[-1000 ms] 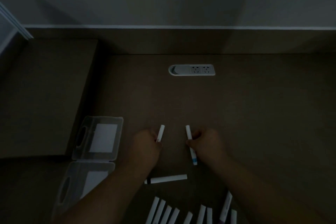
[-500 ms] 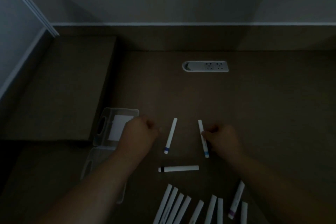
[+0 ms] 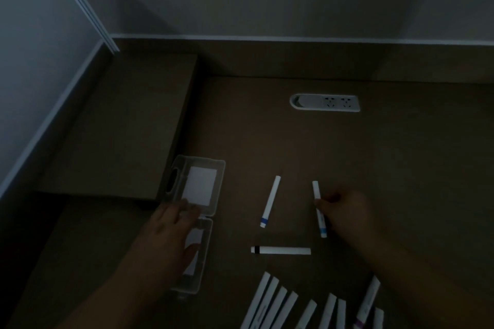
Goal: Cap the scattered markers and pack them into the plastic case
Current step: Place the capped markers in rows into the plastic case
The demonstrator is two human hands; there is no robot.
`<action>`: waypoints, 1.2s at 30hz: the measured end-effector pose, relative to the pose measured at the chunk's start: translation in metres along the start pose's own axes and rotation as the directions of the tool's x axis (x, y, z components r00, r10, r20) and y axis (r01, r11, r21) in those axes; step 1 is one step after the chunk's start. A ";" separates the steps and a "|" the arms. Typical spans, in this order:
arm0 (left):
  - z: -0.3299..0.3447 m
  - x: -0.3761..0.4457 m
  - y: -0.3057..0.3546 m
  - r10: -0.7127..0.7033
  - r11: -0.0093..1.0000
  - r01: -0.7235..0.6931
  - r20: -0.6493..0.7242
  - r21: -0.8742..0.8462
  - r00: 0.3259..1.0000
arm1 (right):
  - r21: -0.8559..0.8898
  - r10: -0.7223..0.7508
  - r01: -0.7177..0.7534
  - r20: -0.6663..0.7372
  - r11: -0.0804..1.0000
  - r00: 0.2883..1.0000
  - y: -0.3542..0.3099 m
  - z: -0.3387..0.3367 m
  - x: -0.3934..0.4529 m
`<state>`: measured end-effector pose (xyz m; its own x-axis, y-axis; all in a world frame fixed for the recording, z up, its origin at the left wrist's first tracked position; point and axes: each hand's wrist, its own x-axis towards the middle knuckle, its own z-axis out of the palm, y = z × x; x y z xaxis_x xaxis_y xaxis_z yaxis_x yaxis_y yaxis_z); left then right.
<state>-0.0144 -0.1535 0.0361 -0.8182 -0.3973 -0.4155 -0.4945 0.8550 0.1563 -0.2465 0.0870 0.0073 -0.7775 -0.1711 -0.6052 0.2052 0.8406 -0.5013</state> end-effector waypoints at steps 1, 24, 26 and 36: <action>0.001 0.003 0.000 0.012 1.000 -0.012 0.019 -0.005 1.000 | -0.002 0.001 -0.001 0.001 1.000 1.000 0.000 0.000 0.000; 0.027 0.073 0.090 0.095 0.993 -0.094 0.007 -0.066 0.995 | -0.067 0.001 -0.003 -0.031 0.998 1.000 0.009 -0.004 0.006; 0.029 0.077 0.101 0.114 0.990 -0.116 -0.023 -0.076 0.993 | -0.070 0.004 -0.006 -0.024 0.998 1.000 0.009 -0.007 0.006; 0.034 0.082 0.116 0.148 0.984 -0.154 -0.066 -0.089 0.987 | -0.056 -0.065 0.062 -0.054 0.997 0.996 0.007 -0.006 0.005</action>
<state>-0.1287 -0.0757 -0.0104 -0.9000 -0.2873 -0.3278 -0.3870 0.8726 0.2979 -0.2523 0.0954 0.0048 -0.8199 -0.1975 -0.5375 0.1231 0.8559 -0.5022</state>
